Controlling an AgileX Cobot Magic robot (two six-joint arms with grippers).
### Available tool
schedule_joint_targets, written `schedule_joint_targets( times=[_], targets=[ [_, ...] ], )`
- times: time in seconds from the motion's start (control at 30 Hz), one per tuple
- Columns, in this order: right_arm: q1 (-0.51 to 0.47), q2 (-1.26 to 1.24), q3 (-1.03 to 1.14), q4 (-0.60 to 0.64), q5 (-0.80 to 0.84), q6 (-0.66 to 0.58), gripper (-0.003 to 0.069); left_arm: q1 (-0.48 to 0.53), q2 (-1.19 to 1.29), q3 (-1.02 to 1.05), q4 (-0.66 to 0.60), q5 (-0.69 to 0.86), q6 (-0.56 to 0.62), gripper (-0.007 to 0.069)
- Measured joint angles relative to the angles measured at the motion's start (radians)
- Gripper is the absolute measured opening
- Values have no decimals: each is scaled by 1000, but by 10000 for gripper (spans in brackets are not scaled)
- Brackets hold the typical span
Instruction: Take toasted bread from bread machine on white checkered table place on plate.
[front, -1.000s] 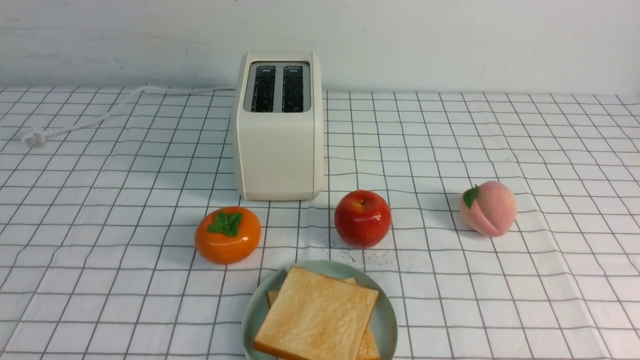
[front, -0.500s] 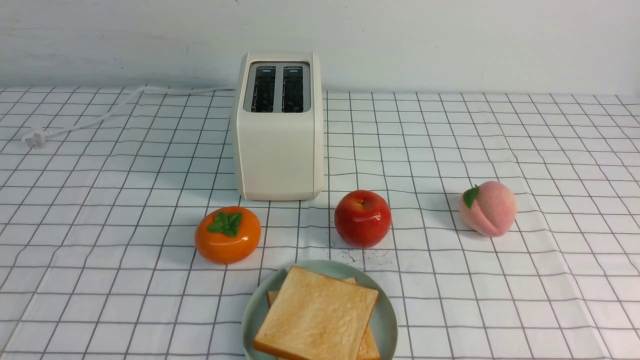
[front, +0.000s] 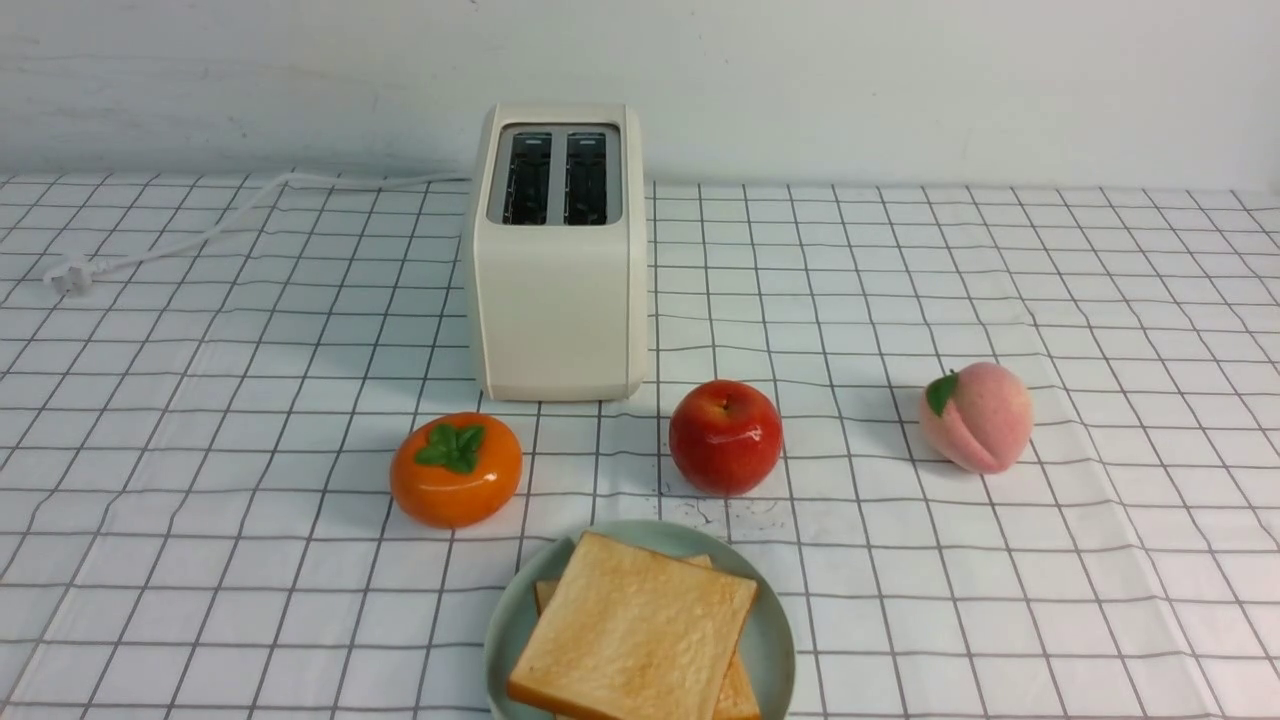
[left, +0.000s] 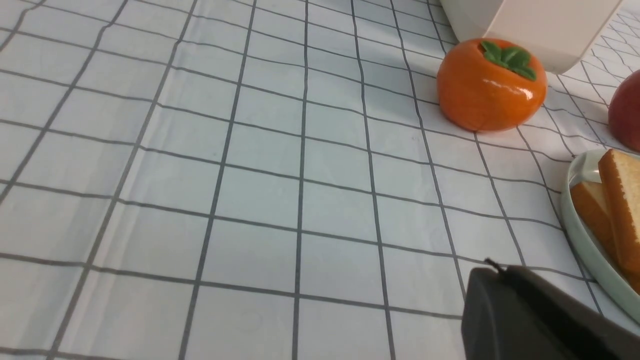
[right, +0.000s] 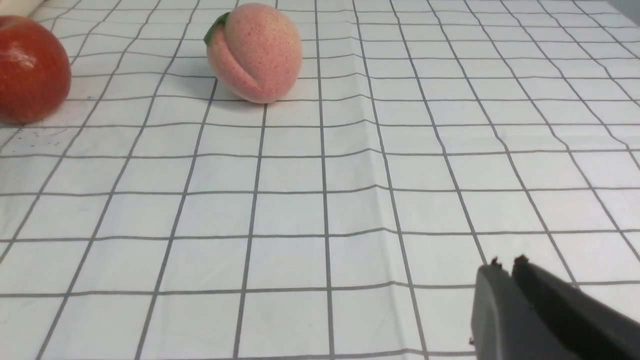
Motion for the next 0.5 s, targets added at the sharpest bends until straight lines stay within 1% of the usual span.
schedule_joint_targets(
  times=[0.5],
  targets=[
    [0,0,0,0,0,0,53,0,0,0,0,0,0,-7]
  ],
)
